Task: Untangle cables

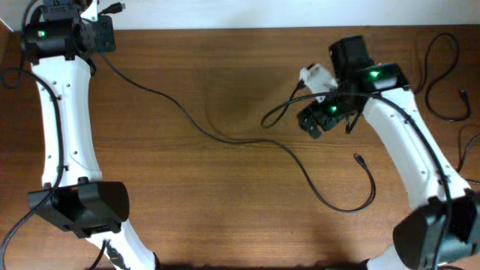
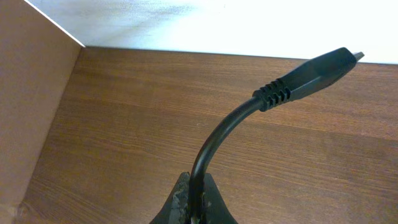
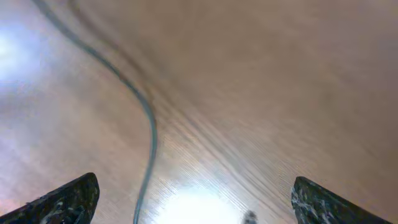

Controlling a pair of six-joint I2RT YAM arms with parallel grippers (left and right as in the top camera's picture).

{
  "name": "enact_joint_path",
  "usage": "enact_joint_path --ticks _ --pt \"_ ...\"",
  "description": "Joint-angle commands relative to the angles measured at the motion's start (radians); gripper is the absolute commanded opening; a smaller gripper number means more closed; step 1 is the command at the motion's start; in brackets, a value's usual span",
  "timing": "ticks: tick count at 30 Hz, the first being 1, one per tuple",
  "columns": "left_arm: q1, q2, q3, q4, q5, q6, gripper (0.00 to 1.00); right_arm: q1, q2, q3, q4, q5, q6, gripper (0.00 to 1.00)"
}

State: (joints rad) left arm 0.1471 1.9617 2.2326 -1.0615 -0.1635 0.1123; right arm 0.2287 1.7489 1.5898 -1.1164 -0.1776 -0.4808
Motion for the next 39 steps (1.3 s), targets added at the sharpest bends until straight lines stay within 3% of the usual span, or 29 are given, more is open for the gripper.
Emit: enact_joint_path --ticks 1,4,8,11,13,15,18,27,28,29,30,31,35,37,39 --pt "0.000 -0.019 0.006 0.002 0.019 0.009 0.00 0.000 0.078 -0.107 0.026 -0.182 -0.152 0.98" --pt "0.000 -0.019 0.006 0.002 0.041 0.009 0.00 0.000 0.152 -0.243 0.137 -0.240 -0.146 0.89" --pt "0.000 -0.019 0.006 0.002 0.063 0.009 0.00 0.000 0.175 -0.364 0.243 -0.265 -0.109 0.87" --pt "0.000 -0.019 0.006 0.002 0.063 0.009 0.00 0.001 0.175 -0.401 0.269 -0.283 -0.109 0.79" --pt "0.000 -0.019 0.006 0.002 0.063 0.009 0.00 0.001 0.175 -0.411 0.280 -0.216 -0.080 0.78" --pt "0.000 -0.019 0.006 0.002 0.063 0.010 0.00 0.001 0.177 -0.411 0.287 -0.058 0.062 0.77" --pt "0.000 -0.019 0.006 0.002 0.063 0.009 0.00 0.002 0.177 -0.420 0.326 -0.048 0.233 0.76" --pt "0.000 -0.019 0.006 0.002 0.063 0.009 0.00 0.238 0.177 -0.565 0.532 -0.055 0.252 0.77" --pt "0.000 -0.019 0.006 0.002 0.064 0.009 0.00 0.249 0.177 -0.575 0.554 -0.053 0.251 0.72" --pt "0.000 -0.019 0.006 0.001 0.064 0.009 0.00 0.249 0.177 -0.583 0.568 -0.053 0.255 0.52" --pt "0.000 -0.019 0.006 -0.002 0.064 0.009 0.00 0.249 0.177 -0.592 0.576 -0.052 0.254 0.13" --pt "0.000 -0.019 0.006 -0.002 0.064 0.009 0.00 0.249 0.177 -0.598 0.584 -0.048 0.254 0.04" --pt "0.000 -0.019 0.006 -0.002 0.064 0.009 0.00 0.246 0.177 -0.585 0.636 -0.020 0.255 0.04" --pt "-0.002 -0.019 0.006 -0.003 0.075 0.009 0.00 0.216 0.175 -0.476 0.585 0.124 0.300 0.04" --pt "-0.009 -0.019 0.006 -0.002 0.075 0.006 0.00 0.136 0.175 -0.310 0.534 0.138 0.316 0.04"
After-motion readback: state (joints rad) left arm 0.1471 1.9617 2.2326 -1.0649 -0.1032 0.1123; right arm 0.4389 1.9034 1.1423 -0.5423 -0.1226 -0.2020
